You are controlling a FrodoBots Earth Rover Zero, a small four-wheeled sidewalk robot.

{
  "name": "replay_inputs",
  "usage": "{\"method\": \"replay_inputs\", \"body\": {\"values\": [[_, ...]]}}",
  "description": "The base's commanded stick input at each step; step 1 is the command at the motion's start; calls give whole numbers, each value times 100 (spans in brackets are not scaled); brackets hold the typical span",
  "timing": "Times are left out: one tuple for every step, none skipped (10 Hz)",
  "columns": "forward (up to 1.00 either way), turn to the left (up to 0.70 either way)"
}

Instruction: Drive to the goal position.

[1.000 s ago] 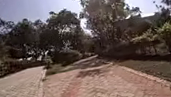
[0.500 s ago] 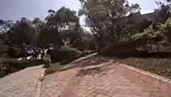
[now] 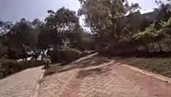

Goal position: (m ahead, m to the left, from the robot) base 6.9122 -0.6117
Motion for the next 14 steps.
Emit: {"method": "replay_inputs", "body": {"values": [[30, 0], [30, 0], [30, 0], [30, 0], [30, 0], [30, 0], [30, 0], [30, 0], [30, 0], [30, 0], [30, 0], [30, 0], [30, 0], [30, 0]]}}
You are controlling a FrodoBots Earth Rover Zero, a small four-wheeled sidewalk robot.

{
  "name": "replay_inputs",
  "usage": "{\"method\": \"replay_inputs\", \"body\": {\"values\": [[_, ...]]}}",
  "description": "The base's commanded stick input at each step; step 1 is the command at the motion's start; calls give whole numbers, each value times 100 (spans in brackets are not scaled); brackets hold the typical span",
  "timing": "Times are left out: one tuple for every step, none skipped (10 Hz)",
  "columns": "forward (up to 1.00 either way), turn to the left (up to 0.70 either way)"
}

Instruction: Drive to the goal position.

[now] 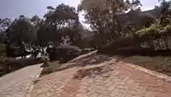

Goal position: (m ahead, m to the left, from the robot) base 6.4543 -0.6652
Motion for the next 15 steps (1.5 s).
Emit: {"method": "replay_inputs", "body": {"values": [[30, 0], [30, 0], [30, 0], [30, 0], [30, 0], [30, 0], [30, 0], [30, 0], [30, 0], [30, 0], [30, 0], [30, 0], [30, 0], [30, 0], [30, 0]]}}
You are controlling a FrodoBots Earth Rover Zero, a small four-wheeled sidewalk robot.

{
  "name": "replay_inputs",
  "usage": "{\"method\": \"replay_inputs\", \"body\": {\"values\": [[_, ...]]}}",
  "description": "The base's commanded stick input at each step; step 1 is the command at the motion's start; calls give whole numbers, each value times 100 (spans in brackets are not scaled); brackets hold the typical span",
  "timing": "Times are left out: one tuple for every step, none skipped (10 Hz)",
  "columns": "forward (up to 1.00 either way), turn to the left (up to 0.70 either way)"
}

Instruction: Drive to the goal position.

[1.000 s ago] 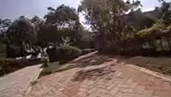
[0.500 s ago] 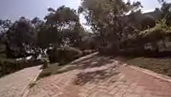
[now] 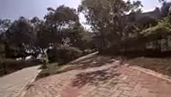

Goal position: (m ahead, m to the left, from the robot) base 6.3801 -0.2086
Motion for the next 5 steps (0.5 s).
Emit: {"method": "replay_inputs", "body": {"values": [[30, 0], [30, 0], [30, 0], [30, 0], [30, 0]]}}
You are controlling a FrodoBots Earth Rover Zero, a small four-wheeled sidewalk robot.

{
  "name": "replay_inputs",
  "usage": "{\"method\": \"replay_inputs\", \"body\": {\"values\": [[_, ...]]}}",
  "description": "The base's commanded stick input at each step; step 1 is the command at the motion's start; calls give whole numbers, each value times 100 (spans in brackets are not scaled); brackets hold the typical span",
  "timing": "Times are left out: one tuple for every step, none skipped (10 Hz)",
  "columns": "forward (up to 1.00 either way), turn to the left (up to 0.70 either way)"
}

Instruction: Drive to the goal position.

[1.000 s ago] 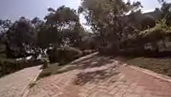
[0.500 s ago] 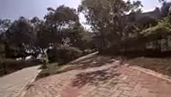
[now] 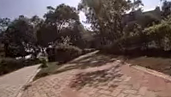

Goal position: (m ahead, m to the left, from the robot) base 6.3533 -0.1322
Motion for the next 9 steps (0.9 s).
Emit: {"method": "replay_inputs", "body": {"values": [[30, 0], [30, 0], [30, 0], [30, 0], [30, 0], [30, 0], [30, 0], [30, 0], [30, 0]]}}
